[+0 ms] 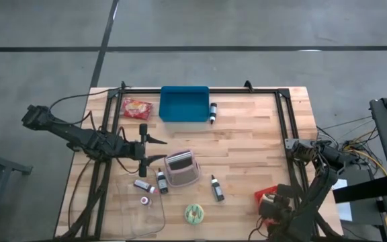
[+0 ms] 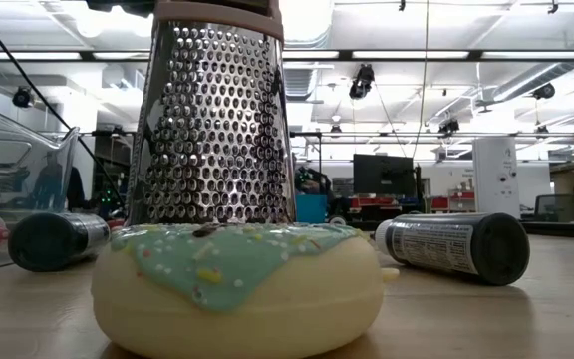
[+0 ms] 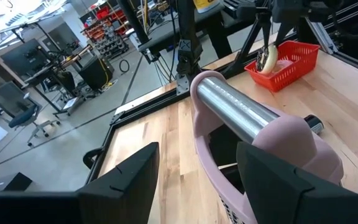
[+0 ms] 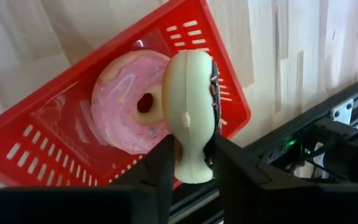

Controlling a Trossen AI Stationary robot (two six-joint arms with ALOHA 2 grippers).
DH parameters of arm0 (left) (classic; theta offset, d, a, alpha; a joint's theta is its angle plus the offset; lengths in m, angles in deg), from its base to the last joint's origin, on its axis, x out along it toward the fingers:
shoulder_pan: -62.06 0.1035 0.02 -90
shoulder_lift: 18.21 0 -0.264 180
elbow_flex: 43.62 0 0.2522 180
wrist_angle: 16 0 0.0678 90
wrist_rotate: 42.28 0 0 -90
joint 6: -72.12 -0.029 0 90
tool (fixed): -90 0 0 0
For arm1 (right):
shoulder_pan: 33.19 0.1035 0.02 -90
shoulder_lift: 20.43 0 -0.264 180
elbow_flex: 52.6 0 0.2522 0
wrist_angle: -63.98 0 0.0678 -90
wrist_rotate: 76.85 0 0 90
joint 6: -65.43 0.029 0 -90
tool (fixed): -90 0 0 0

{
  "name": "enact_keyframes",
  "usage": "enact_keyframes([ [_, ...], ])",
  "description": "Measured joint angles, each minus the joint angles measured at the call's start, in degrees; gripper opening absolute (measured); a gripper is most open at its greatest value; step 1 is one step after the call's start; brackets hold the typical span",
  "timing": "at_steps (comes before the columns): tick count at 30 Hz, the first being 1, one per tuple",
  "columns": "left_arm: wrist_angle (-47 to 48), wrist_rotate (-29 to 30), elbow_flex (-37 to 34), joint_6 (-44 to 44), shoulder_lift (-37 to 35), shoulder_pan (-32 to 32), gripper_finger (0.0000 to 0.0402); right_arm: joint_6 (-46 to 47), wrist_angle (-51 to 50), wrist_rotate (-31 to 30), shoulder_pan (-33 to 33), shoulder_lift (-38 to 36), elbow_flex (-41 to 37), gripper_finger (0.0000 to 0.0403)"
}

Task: Pick & Place Food Item
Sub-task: Put the black donut into the red bin

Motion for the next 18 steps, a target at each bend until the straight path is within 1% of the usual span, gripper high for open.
enact_keyframes([
  [4,0.0,0.0,0.0,-0.8,0.0,0.0,0.0218,0.2,0.1,0.6,0.0,0.0,0.0,0.0147],
  [9,0.0,0.0,0.0,-0.9,0.0,0.0,0.0218,1.8,0.5,4.2,-0.1,0.0,0.0,0.0193],
  [12,0.0,0.0,0.0,-1.0,0.0,0.0,0.0218,1.8,2.0,6.3,-0.1,0.0,0.6,0.0212],
  [18,0.0,0.5,0.0,-1.3,0.0,0.0,0.0218,2.2,3.7,6.0,-0.1,0.0,4.0,0.0241],
])
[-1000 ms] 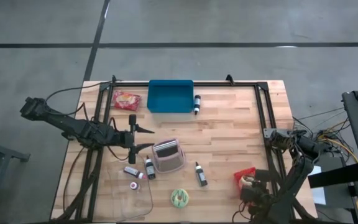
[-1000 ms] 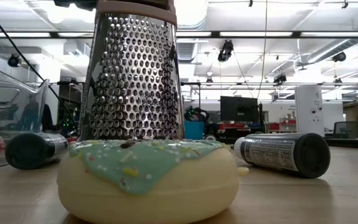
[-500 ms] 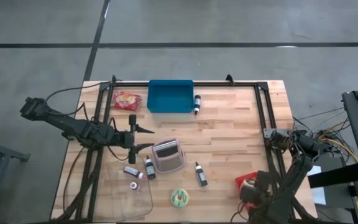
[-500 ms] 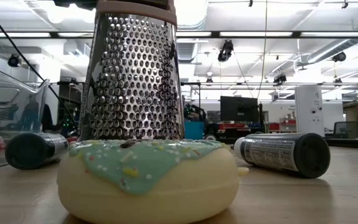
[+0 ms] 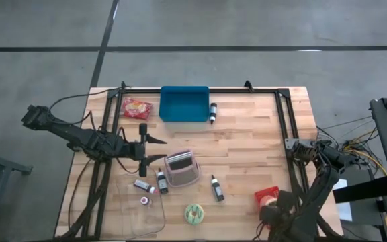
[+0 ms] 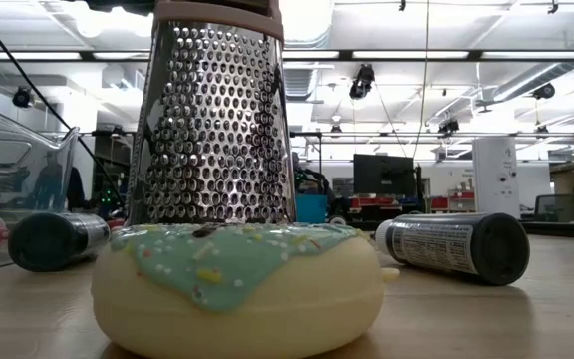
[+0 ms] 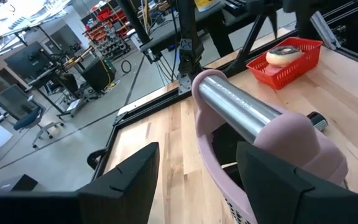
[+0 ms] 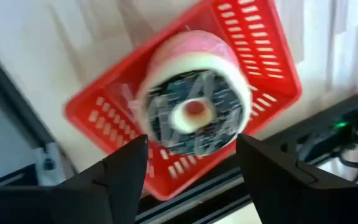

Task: Pick & Place Food Item
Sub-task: Put the black donut into the red bin, then put the bottom right black food coloring bottle into the transparent bin

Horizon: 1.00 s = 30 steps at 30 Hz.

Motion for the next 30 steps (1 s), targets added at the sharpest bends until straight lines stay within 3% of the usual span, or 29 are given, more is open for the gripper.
enact_keyframes([
  [3,0.0,0.4,0.0,-0.4,0.0,0.0,0.0218,0.2,0.4,-1.3,0.0,0.0,1.4,0.0251],
  [6,-0.1,0.4,0.0,-1.0,0.0,0.0,0.0218,-0.5,0.5,-7.3,-0.1,0.0,2.9,0.0259],
  [14,-0.5,2.0,0.0,-0.7,-1.0,0.0,0.0218,-10.4,0.8,-39.7,-0.2,0.0,6.2,0.0262],
  [18,2.4,4.6,0.0,1.7,-3.1,0.0,0.0218,-15.0,1.6,-50.6,-0.7,-0.1,5.9,0.0262],
  [22,5.3,7.0,-0.6,5.8,-6.0,0.0,0.0218,-16.0,3.3,-54.4,-2.9,-0.3,3.7,0.0260],
  [30,2.8,8.8,-8.0,9.6,-12.4,0.1,0.0218,-23.0,17.5,-54.5,-10.4,-0.3,-2.0,0.0254],
])
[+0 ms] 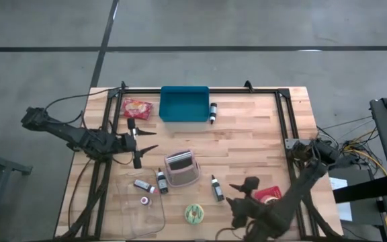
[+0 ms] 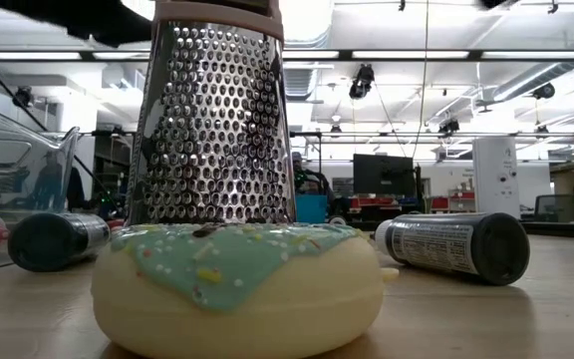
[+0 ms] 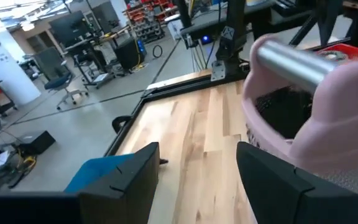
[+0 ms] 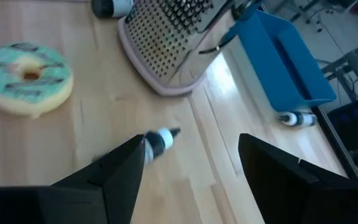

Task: Pick & Place Food Item
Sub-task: Put the bottom right black food coloring bottle into the transparent bin

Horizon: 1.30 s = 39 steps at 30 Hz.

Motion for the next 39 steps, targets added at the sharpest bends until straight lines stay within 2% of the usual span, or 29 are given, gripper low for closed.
enact_keyframes([
  [5,-1.5,0.2,-4.7,2.8,-4.0,0.0,0.0218,-4.1,6.9,2.2,-4.6,0.0,-2.3,0.0240],
  [11,-1.4,0.2,-8.4,5.2,-6.9,0.0,0.0218,-8.2,16.4,10.8,-9.5,0.0,-4.0,0.0236],
  [18,-1.5,0.2,-8.9,4.4,-7.4,0.0,0.0218,-9.4,26.3,20.9,-15.6,-0.1,-7.7,0.0250],
  [29,-1.5,-0.7,-8.8,4.2,-7.5,0.0,0.0218,-1.9,21.3,33.1,-20.7,-2.3,-8.6,0.0272],
  [39,-1.5,-1.4,-8.8,5.5,-7.5,0.0,0.0218,0.1,23.9,40.7,-23.7,-2.2,-12.2,0.0273],
])
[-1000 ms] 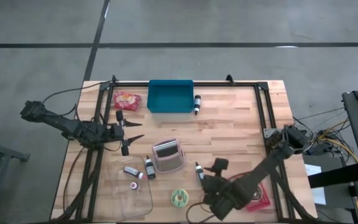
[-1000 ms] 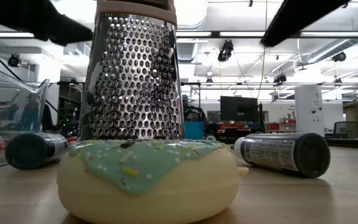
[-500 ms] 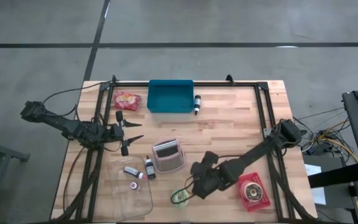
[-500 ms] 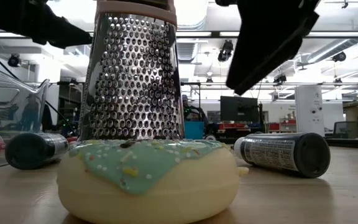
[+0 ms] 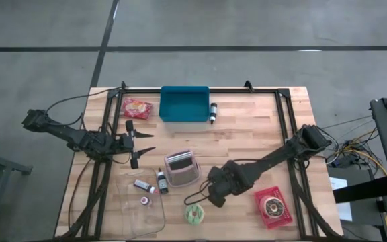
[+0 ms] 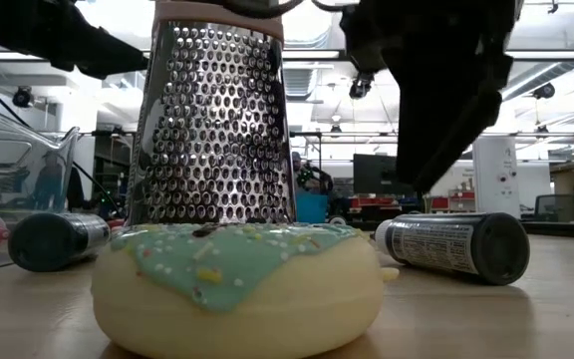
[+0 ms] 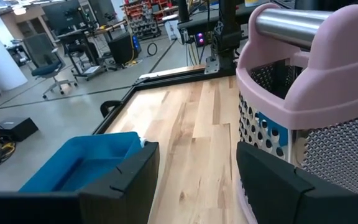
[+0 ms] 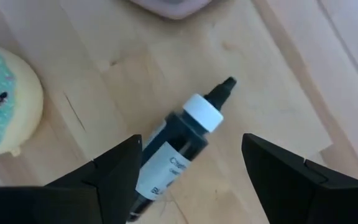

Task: Pick & Place Food Item
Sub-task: Put the bottom right black food coloring bottle into the transparent bin

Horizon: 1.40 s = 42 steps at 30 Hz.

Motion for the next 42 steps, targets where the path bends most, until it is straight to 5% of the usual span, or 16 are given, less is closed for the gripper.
enact_keyframes([
  [24,0.4,0.1,0.0,-1.9,-4.4,0.0,0.0218,1.7,18.6,5.8,-0.9,0.0,-11.5,0.0248],
  [29,0.5,0.1,0.0,-1.9,-4.5,0.0,0.0218,1.3,19.7,5.8,-0.8,0.0,-12.6,0.0209],
  [37,0.4,0.5,0.2,-2.1,-4.7,0.0,0.0218,0.2,20.2,3.8,-0.1,0.0,-13.1,0.0086],
  [42,0.0,0.5,0.9,-4.0,-4.9,0.0,0.0218,-2.6,20.6,1.4,0.8,0.1,-12.3,0.0079],
])
